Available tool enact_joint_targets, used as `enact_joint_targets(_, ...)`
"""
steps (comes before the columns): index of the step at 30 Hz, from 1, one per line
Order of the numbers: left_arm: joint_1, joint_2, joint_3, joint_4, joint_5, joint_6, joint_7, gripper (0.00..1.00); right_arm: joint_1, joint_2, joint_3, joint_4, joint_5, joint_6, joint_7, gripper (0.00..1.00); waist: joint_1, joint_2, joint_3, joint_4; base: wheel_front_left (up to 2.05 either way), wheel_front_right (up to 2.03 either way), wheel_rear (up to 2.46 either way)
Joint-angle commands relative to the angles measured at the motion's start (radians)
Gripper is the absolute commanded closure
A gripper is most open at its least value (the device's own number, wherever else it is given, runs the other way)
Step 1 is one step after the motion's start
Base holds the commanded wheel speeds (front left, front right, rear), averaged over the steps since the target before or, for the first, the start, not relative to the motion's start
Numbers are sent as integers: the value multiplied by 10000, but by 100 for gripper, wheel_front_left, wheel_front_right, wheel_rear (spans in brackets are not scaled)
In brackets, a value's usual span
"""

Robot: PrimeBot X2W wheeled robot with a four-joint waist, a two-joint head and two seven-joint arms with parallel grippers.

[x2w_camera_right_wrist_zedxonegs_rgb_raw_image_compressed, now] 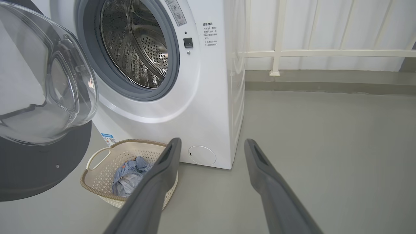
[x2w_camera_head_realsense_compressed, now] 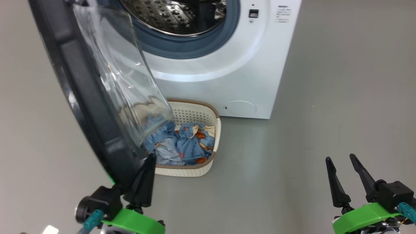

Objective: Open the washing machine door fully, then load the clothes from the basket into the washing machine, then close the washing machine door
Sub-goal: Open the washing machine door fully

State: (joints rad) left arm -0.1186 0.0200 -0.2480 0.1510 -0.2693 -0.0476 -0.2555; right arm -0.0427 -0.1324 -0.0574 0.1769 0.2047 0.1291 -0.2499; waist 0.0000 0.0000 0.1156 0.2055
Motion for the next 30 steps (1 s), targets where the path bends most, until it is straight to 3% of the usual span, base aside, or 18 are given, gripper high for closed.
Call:
enact_joint_targets(1,-127,303,829,-200,38,315,-63,100,-117,-87,246,-230,127,16,-118,0,0,0,-106,332,0,0,0)
enact_joint_targets(16,374,428,1846,235,178,426,-63,100,90,-82,406,-47,228,16,-118,0,0,0,-727,1318,0,0,0)
enact_joint_targets(30,-109,1398,3307,1355,-119,538,-63,100,128,-257,561,-63,315,16,-118,0,0,0,-710,1321,0,0,0)
